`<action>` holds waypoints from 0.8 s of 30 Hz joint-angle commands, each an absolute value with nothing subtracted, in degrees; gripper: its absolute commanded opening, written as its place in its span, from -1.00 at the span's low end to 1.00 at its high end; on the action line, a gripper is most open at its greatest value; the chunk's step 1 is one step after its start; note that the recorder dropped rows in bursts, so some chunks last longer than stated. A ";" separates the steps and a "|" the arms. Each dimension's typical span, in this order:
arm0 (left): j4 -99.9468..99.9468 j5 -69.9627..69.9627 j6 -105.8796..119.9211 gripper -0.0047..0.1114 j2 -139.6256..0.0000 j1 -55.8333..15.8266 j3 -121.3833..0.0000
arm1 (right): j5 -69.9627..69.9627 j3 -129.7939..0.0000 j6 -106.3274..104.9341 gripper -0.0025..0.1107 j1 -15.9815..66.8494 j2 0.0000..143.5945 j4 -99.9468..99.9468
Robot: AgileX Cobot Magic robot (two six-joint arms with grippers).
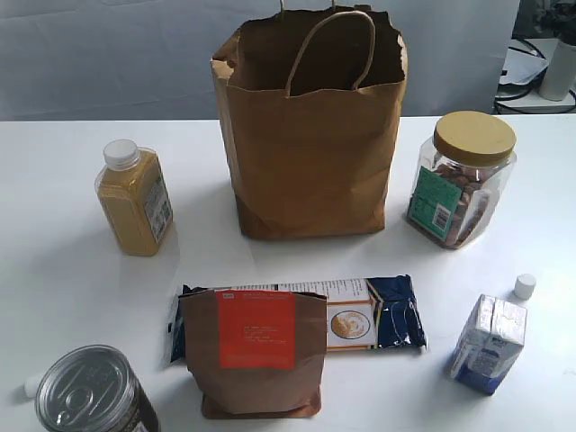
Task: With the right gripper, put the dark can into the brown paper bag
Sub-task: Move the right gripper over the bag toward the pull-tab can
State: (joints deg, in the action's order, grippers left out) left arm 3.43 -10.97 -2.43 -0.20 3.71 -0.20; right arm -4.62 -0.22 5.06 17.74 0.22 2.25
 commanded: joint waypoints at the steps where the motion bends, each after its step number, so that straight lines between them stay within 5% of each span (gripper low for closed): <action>1: 3.58 -10.54 -2.61 -0.92 0.00 3.40 0.00 | -4.14 0.00 5.12 -0.96 17.34 0.00 2.10; 14: 3.58 -10.54 -2.61 -0.92 0.00 3.40 0.00 | 3.90 -2.28 8.03 -0.96 19.14 0.00 -7.88; 24: 3.58 -10.54 -2.61 -0.92 0.00 3.40 0.00 | -15.74 -27.73 7.90 -0.96 37.10 24.62 -1.90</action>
State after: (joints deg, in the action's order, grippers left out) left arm 3.43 -10.97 -2.43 -0.20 3.71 -0.20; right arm -8.55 -21.11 7.67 31.82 17.64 -3.59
